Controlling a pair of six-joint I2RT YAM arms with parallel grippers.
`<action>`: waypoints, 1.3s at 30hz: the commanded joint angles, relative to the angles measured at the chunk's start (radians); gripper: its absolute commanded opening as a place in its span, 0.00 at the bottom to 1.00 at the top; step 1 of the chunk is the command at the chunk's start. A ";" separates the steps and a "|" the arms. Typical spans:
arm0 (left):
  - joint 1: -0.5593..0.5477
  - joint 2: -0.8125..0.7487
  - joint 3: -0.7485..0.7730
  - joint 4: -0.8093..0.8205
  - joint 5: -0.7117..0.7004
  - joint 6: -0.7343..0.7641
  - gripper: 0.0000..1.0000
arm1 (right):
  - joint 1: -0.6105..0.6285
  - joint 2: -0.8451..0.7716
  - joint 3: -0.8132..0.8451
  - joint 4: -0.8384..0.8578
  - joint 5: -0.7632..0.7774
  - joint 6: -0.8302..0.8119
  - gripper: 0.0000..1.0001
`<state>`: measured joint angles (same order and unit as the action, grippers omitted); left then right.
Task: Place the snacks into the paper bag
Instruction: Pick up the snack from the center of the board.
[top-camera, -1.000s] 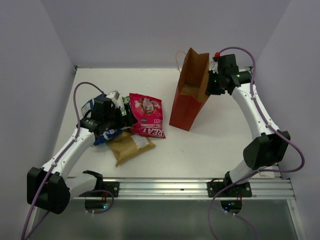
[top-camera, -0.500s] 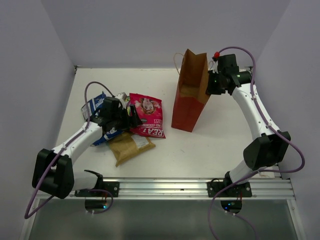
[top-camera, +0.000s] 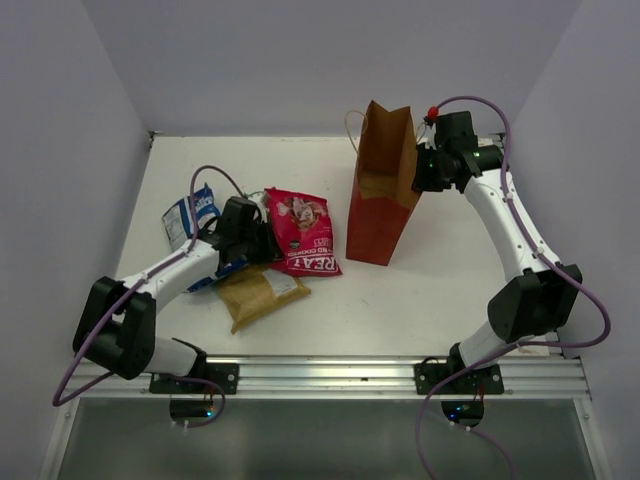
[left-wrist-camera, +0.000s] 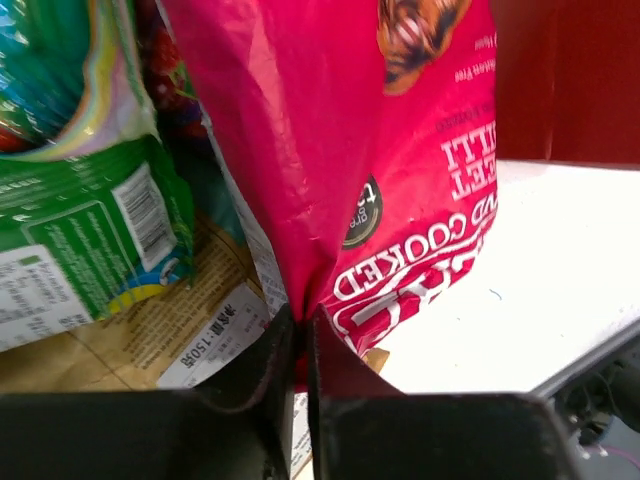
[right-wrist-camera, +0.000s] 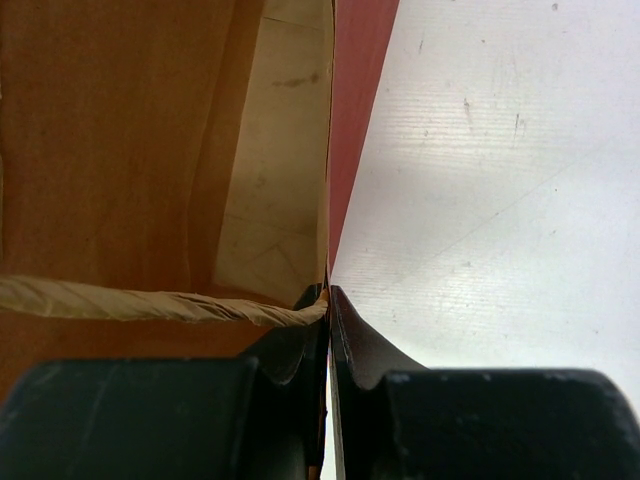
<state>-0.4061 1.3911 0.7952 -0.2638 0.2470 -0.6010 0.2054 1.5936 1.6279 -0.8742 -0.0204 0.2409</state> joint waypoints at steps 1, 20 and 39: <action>0.003 -0.004 0.132 -0.049 -0.109 0.059 0.03 | -0.001 -0.043 0.000 0.024 -0.010 -0.025 0.09; 0.101 0.238 0.529 -0.233 -0.229 0.284 0.52 | -0.001 -0.057 -0.028 0.035 -0.016 -0.034 0.11; -0.177 -0.254 -0.114 0.288 -0.538 -0.422 0.88 | -0.001 -0.078 -0.053 0.064 -0.033 -0.026 0.12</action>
<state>-0.5251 1.1648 0.7414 -0.1116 -0.1436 -0.8623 0.2054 1.5517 1.5814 -0.8444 -0.0288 0.2230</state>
